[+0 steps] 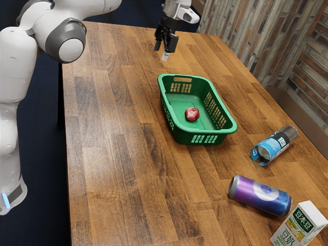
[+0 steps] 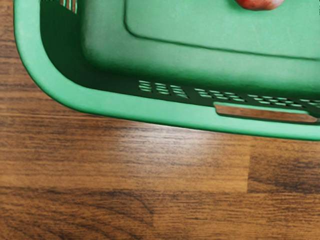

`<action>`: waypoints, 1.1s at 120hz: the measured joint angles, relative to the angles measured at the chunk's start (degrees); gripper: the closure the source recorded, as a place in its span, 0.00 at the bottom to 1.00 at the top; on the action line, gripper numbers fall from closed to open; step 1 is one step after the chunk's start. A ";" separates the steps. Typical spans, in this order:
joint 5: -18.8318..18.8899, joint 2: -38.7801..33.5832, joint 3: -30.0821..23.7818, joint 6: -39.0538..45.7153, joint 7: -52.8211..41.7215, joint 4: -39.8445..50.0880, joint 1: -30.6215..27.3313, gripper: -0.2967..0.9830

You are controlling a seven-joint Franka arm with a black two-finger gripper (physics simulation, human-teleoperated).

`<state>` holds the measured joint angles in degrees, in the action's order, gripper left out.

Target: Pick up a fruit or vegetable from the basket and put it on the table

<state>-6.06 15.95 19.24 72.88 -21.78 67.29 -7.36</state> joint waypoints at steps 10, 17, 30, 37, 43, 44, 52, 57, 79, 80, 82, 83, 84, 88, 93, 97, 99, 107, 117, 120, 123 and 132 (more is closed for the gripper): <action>-0.70 0.00 0.17 -0.03 -0.38 0.04 -0.51 0.23; -1.09 -0.44 0.57 -0.21 -0.37 0.15 -0.96 0.23; -1.95 -19.23 -0.35 -1.06 0.51 -8.39 -3.72 0.23; -2.00 -24.11 -4.84 -2.21 1.61 -8.89 -4.62 0.23; -1.69 -23.90 -6.55 -2.78 2.43 -7.00 -1.39 0.23; -1.55 -23.47 -6.76 -2.82 2.55 -6.72 -0.98 0.23; 0.43 -17.01 -7.70 -1.96 3.29 -2.97 2.23 0.23; 1.38 -12.17 -7.91 0.54 3.69 1.73 4.17 0.23; 1.11 5.00 -8.03 12.89 5.16 7.15 7.02 0.23; 0.95 5.32 -8.03 13.25 5.22 7.17 6.98 0.23; 0.69 5.81 -8.01 13.93 5.33 7.17 6.93 0.23; 0.56 6.00 -7.99 14.25 5.38 7.15 6.90 0.23; 0.44 6.17 -7.98 14.57 5.44 7.13 6.87 0.23; 0.05 6.57 -7.95 15.89 5.64 7.07 6.78 0.23; -0.38 6.86 -7.96 17.37 5.89 7.04 6.71 0.23; -0.82 6.99 -7.99 18.53 6.08 7.02 6.71 0.23; -1.01 7.09 -8.01 19.06 6.17 7.02 6.72 0.23; -1.60 7.50 -8.04 20.91 6.51 7.02 6.74 0.23; -2.02 8.41 -8.01 22.65 6.88 7.07 6.68 0.23; -2.10 8.73 -8.01 23.06 6.98 7.08 6.67 0.23; -2.16 8.96 -8.01 23.42 7.08 7.08 6.63 0.23; -2.27 9.67 -8.00 24.28 7.36 7.09 5.75 0.23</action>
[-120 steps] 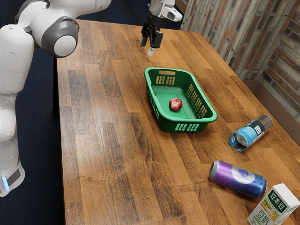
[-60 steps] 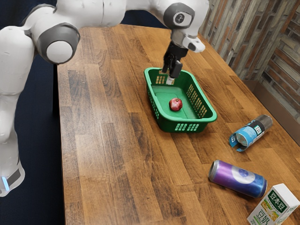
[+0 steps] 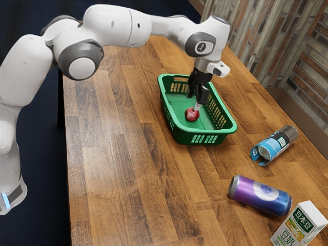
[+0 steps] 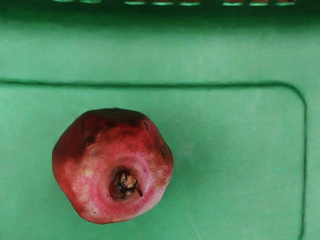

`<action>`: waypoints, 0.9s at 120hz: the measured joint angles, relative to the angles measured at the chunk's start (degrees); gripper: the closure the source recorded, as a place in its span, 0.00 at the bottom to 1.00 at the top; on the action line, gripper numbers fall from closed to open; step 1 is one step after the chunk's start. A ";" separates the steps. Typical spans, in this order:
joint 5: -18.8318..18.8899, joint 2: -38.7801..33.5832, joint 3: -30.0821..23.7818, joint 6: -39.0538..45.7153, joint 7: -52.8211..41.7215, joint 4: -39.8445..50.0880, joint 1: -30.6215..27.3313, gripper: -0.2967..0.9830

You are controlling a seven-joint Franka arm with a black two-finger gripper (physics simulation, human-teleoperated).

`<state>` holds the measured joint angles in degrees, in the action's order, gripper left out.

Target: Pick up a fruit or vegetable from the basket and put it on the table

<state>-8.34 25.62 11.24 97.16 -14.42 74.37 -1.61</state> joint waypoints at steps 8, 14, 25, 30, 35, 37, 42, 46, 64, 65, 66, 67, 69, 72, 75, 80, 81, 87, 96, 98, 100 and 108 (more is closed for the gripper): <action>-0.04 0.77 0.01 1.01 0.21 0.00 -0.78 0.23; -0.06 1.10 0.01 1.70 0.35 0.01 -1.09 0.23; -0.08 1.28 0.01 2.61 0.57 0.01 -0.86 0.23; -0.09 1.30 0.01 2.89 0.66 0.03 -0.67 0.23; -0.09 1.31 -0.01 3.13 0.75 0.06 -0.57 0.23; -0.09 1.32 -0.02 3.20 0.78 0.08 -0.55 0.23; -0.09 1.32 -0.01 3.35 0.85 0.25 -0.52 0.23; -0.09 1.32 0.00 3.41 0.90 0.36 -0.49 0.23; -0.12 1.31 0.00 3.22 1.05 0.94 -0.18 0.23; -0.11 1.30 0.00 3.19 1.05 0.97 -0.17 0.23; -0.11 1.29 0.00 3.17 1.06 1.00 -0.17 0.23; -0.11 1.28 0.00 3.14 1.06 1.04 -0.16 0.23; -0.11 1.27 0.00 3.09 1.07 1.12 -0.16 0.23; -0.12 1.26 0.00 3.01 1.09 1.19 -0.15 0.23; -0.12 1.25 0.00 2.94 1.10 1.26 -0.15 0.23; -0.12 1.26 0.00 2.84 1.13 1.33 -0.15 0.23; -0.12 1.27 0.01 2.82 1.13 1.35 -0.15 0.23; -0.11 1.29 -0.02 2.74 1.16 1.55 -0.12 0.23; -0.13 1.31 -0.07 2.69 1.20 2.08 -0.02 0.23; -0.12 1.31 -0.07 2.69 1.21 2.13 0.00 0.23; -0.13 1.32 -0.07 2.70 1.22 2.18 0.01 0.23; -0.14 1.32 -0.08 2.84 1.25 2.26 0.30 0.23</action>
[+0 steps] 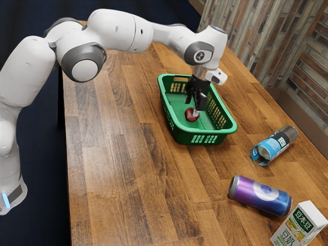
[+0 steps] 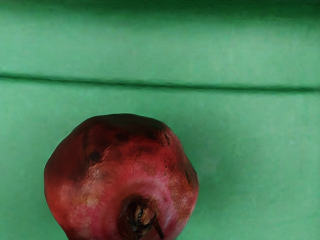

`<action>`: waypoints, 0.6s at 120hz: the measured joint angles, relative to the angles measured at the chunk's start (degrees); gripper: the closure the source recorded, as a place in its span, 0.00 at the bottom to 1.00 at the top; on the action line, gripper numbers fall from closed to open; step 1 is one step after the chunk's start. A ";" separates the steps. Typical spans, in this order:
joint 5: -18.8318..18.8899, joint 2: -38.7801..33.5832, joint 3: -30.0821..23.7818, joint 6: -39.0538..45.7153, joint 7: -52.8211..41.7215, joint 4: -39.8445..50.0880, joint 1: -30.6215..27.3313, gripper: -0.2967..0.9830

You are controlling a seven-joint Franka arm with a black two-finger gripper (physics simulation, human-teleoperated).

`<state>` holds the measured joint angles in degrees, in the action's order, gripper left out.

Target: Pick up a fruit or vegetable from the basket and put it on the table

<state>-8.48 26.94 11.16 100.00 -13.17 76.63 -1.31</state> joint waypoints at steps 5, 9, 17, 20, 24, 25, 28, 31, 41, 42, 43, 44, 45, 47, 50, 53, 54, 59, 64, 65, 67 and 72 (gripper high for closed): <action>-0.01 0.22 0.00 0.10 0.02 -0.01 0.09 0.23; -0.02 0.50 0.00 0.18 0.03 -0.02 0.09 0.23; -0.02 1.04 0.00 0.41 0.05 -0.04 -0.18 0.23; -0.02 1.24 0.00 0.48 0.06 -0.05 -0.28 0.23; 0.00 1.44 0.00 0.57 0.07 -0.07 -0.42 0.23; 0.00 1.47 0.00 0.59 0.07 -0.07 -0.45 0.23; 0.01 1.57 0.00 0.65 0.08 -0.07 -0.54 0.23; 0.02 1.65 0.00 0.70 0.09 -0.06 -0.61 0.23; 0.03 2.18 0.00 0.82 0.11 -0.10 -0.75 0.23; 0.03 2.24 0.00 0.83 0.11 -0.09 -0.76 0.23; 0.02 2.31 0.00 0.84 0.11 -0.10 -0.77 0.23; 0.02 2.37 0.00 0.86 0.12 -0.10 -0.79 0.23; 0.01 2.42 0.00 0.87 0.12 -0.10 -0.80 0.23; 0.01 2.51 0.00 0.91 0.12 -0.10 -0.83 0.23; 0.00 2.59 0.00 1.03 0.13 -0.11 -0.85 0.23; -0.01 2.65 0.00 1.18 0.13 -0.10 -0.85 0.23; -0.01 2.67 0.00 1.23 0.13 -0.09 -0.84 0.23; -0.03 2.93 0.00 1.49 0.14 -0.12 -0.81 0.23; -0.06 3.11 0.00 1.71 0.16 -0.13 -0.75 0.23; -0.06 3.13 0.00 1.75 0.16 -0.13 -0.75 0.23; -0.07 3.17 0.00 1.83 0.16 -0.14 -0.74 0.23; -0.15 3.27 0.00 2.03 0.17 -0.14 -0.72 0.23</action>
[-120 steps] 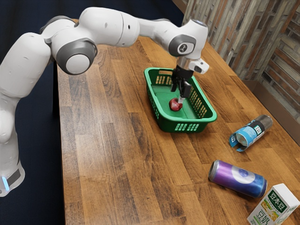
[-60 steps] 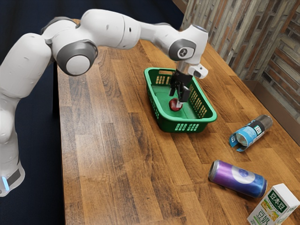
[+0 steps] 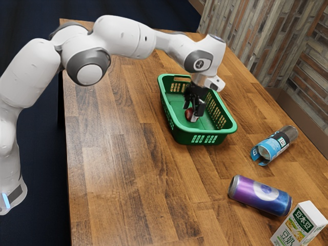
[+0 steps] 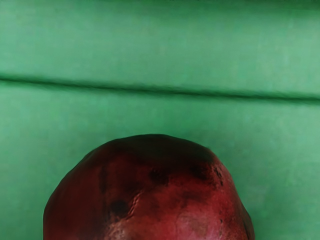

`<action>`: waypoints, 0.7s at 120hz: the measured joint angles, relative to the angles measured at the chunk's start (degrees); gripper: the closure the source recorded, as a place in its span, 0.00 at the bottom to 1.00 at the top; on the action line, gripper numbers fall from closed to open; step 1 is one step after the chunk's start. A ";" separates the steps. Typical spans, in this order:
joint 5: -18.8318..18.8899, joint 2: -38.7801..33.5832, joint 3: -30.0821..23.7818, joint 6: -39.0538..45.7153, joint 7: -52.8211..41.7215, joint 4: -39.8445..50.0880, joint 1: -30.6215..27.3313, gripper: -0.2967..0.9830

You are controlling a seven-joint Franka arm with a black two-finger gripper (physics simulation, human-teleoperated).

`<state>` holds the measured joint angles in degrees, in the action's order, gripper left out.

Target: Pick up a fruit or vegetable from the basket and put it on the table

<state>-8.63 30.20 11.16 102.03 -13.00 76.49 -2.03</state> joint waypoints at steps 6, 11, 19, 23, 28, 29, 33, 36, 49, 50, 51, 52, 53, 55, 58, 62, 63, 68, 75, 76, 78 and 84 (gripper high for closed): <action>-0.25 0.05 0.00 0.32 0.01 0.00 0.01 0.23; -0.40 0.06 -0.02 0.53 0.01 -0.03 -0.03 0.23; -0.65 0.07 -0.01 0.83 0.02 -0.07 -0.06 0.25; -0.83 0.07 -0.01 0.94 0.02 -0.08 -0.07 0.27; -1.04 0.08 0.00 1.06 0.03 -0.09 -0.11 0.31; -1.08 0.08 0.00 1.08 0.03 -0.09 -0.12 0.31; -1.21 0.08 0.00 1.16 0.03 -0.09 -0.14 0.34; -1.29 0.11 0.00 1.21 0.04 -0.09 -0.15 0.36; -1.35 0.22 0.00 1.85 0.06 -0.09 -0.16 0.42; -1.34 0.22 0.00 1.91 0.06 -0.09 -0.16 0.43; -1.33 0.26 0.00 1.97 0.06 -0.09 -0.16 0.43; -1.32 0.30 0.00 2.03 0.07 -0.09 -0.16 0.44; -1.31 0.33 0.00 2.09 0.07 -0.09 -0.16 0.44; -1.29 0.39 0.00 2.21 0.08 -0.09 -0.16 0.45; -1.25 0.47 0.00 2.38 0.09 -0.09 -0.16 0.46; -1.17 0.53 0.00 2.61 0.11 -0.10 -0.16 0.48; -1.15 0.54 0.00 2.66 0.12 -0.10 -0.16 0.48; -1.05 0.55 -0.01 2.89 0.16 -0.10 -0.21 0.49; -0.93 0.46 0.00 3.15 0.21 -0.10 -0.23 0.51; -0.91 0.42 0.01 3.18 0.22 -0.10 -0.22 0.52; -0.87 0.33 0.03 3.24 0.24 -0.12 -0.20 0.53; -0.77 -0.21 0.20 3.32 0.29 -0.26 -0.10 0.53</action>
<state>-9.41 29.99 11.36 105.35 -12.72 76.23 -2.13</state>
